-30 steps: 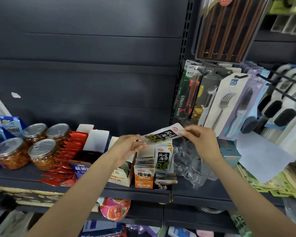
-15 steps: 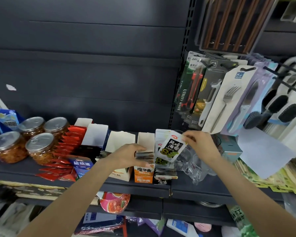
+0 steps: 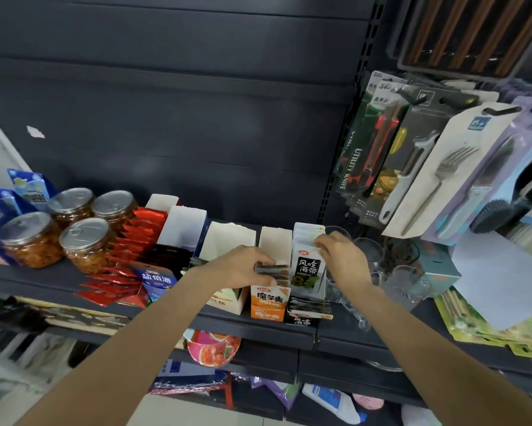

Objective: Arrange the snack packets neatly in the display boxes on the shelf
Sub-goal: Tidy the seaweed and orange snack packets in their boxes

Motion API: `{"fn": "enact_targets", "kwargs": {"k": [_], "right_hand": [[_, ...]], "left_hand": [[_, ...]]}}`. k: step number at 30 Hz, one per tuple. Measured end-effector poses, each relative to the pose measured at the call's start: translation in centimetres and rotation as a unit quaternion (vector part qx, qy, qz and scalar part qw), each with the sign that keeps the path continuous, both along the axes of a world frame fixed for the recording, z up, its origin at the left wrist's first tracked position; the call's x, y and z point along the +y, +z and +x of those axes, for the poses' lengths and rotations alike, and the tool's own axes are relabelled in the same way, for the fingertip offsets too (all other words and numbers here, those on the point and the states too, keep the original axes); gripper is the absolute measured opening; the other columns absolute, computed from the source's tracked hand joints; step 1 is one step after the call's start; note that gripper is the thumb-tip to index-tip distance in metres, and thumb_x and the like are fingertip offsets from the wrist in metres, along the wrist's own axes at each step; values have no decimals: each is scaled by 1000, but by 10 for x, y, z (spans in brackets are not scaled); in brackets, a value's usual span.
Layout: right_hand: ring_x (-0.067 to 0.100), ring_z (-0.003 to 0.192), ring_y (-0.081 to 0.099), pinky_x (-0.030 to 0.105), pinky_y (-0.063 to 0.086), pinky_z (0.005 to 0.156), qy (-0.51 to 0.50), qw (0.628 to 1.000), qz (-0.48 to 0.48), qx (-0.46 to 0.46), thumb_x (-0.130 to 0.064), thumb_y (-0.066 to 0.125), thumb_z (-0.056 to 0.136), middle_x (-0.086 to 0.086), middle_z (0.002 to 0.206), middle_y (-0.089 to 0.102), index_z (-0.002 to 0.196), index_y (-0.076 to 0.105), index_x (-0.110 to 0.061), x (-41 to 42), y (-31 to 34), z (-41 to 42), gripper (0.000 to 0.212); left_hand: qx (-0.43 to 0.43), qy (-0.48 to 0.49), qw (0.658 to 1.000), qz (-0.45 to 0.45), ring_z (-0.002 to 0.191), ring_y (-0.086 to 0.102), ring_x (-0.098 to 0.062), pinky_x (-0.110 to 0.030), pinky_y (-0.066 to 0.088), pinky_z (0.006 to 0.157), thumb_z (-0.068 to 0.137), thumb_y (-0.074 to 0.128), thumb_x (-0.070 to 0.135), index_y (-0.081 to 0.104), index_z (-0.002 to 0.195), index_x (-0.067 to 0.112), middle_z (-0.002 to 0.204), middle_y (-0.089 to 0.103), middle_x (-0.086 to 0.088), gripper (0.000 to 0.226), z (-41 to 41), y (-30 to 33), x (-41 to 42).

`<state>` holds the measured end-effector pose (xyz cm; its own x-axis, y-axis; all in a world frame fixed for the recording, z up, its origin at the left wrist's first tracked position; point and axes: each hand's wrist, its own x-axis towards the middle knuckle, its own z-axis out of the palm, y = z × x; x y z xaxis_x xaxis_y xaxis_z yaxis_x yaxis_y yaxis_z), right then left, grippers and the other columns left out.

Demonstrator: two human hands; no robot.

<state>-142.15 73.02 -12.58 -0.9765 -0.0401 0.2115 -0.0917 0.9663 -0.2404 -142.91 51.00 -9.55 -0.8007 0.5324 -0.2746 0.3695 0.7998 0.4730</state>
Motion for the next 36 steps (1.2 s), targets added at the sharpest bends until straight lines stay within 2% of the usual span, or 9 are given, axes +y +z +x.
{"fn": "enact_targets", "kwargs": {"k": [3,5,10,13,17,21,26,30,36], "right_hand": [[24,81,60,30,45,47,1,999,12,44,7,74,67,4,88,61,90,71,-11,0,-11,-1,29],[22,80,57,31,47,45,-2,999,8,31,11,76,61,3,86,60,84,70,-10,1,-16,-3,32],[19,104,51,32,54,73,11,998,54,2,4,61,83,3,112,56,108,68,-10,3,-10,-3,29],[20,118,47,32,49,89,49,997,28,-56,-9,48,95,4,130,51,126,58,-11,7,2,4,33],[18,126,47,29,39,103,76,993,-5,-96,-17,48,97,1,146,40,138,45,-14,13,11,18,42],[17,108,58,29,44,97,81,991,-72,-74,-18,56,93,1,130,55,128,56,-14,12,16,34,35],[13,93,61,28,49,87,120,981,-62,-138,-21,64,88,3,108,68,110,69,-14,4,14,45,23],[13,92,64,26,50,86,118,977,-37,-174,-18,64,88,2,109,69,110,69,-15,-4,13,46,22],[26,97,63,40,53,82,95,980,78,-156,-6,45,91,8,111,65,112,63,-18,-15,15,44,30]], "left_hand": [[0,0,1000,-8,121,48,-18,-27,37,97,89,61,36,52,134,16,135,53,-1,50,-1,0,1],[0,0,1000,-12,123,47,-18,-28,36,99,91,59,35,49,136,16,137,51,-1,51,0,0,2],[-6,13,1000,0,124,46,-19,-30,37,102,93,57,33,47,138,18,139,50,-2,49,5,-3,2],[2,18,1000,2,121,49,-20,-33,40,103,93,56,33,48,137,18,136,52,-3,47,8,-7,2],[19,23,1000,-9,116,52,-20,-35,44,100,94,53,34,50,136,20,133,53,-3,44,12,-8,4],[33,25,999,-12,112,54,-20,-33,47,96,95,52,32,53,133,20,130,56,-3,40,17,-5,6],[44,32,998,-14,110,55,-19,-31,47,91,95,52,32,56,129,19,127,59,-3,37,19,-2,8],[60,45,997,-18,110,55,-20,-32,47,89,93,55,33,55,130,20,127,58,-3,39,19,0,7],[37,51,998,-4,114,53,-20,-33,46,93,93,56,33,53,131,21,131,56,-3,40,21,-4,6]]}}
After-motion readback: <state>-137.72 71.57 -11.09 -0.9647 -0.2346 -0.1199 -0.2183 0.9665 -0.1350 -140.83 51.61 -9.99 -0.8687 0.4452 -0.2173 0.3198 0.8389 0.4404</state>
